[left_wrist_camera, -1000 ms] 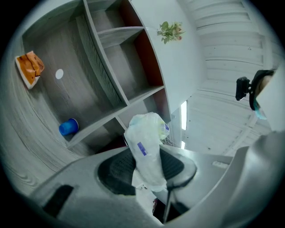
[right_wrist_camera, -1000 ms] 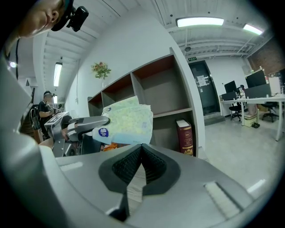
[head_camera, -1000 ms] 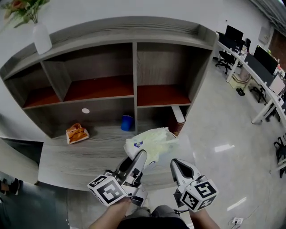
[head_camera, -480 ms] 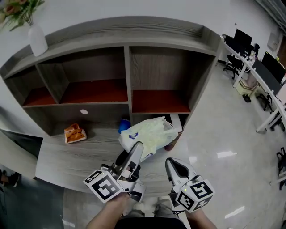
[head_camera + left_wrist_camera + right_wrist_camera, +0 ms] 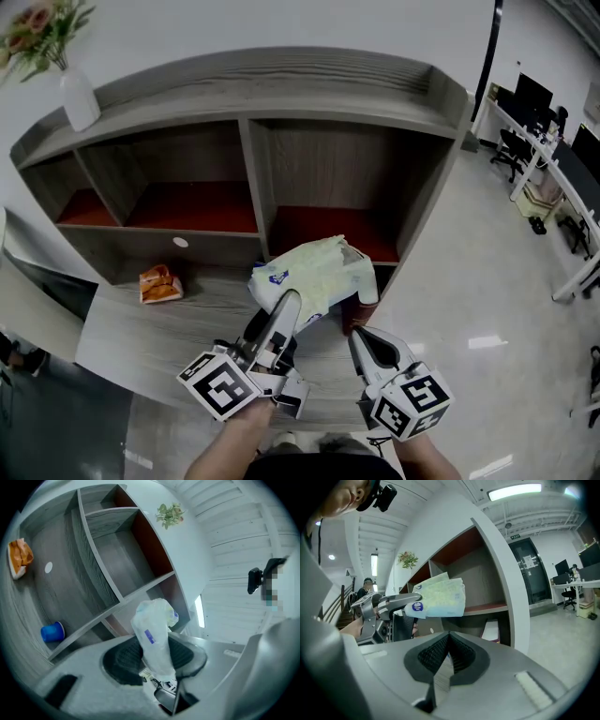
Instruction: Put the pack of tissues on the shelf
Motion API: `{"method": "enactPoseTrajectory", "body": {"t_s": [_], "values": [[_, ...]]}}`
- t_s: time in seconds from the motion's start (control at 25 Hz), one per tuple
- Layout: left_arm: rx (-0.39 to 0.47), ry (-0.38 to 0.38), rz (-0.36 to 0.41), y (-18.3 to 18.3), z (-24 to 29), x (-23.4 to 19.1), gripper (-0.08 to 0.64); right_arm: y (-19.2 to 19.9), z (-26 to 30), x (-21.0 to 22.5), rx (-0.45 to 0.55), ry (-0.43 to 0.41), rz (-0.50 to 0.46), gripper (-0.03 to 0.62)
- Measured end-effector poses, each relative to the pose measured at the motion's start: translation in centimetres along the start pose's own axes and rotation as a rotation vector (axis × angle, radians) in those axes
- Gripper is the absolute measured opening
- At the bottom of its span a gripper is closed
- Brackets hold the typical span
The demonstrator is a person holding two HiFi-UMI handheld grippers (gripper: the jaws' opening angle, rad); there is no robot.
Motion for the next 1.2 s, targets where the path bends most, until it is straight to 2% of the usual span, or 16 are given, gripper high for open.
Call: {"method": "enactPoseTrajectory", "body": {"t_s": [0.48, 0.76, 0.96, 1.2], "values": [[0.055, -0.062, 0.017, 0.8, 4.3, -1.1, 0.123, -2.8, 1.0, 3.5, -0.011, -0.051, -0.015, 0.0], [0.075, -0.101, -0.007, 1.3, 5.6, -2.3, 0.123, -3.2, 1.5, 4.7, -0.026, -0.084, 0.023, 0.0], [0.067, -0.159, -0.006, 1.6, 6.5, -3.1, 0.127, -3.3, 1.5, 5.5, -0.036, -0.092, 0.031, 0.0], [0.031, -0.216, 0.031, 2.3, 7.2, -3.5, 0.144, -3.5, 1.5, 6.1, -0.041, -0.126, 0.072, 0.0]]}}
Point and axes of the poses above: the fingertips, and each gripper's own axes: z forward along the fingers, x to its right, y out of its underside, the point moved 3 cm from there along -z, backward along the fingers, and after that the axes turned 15 degrees about z, right-handed, at the moved point
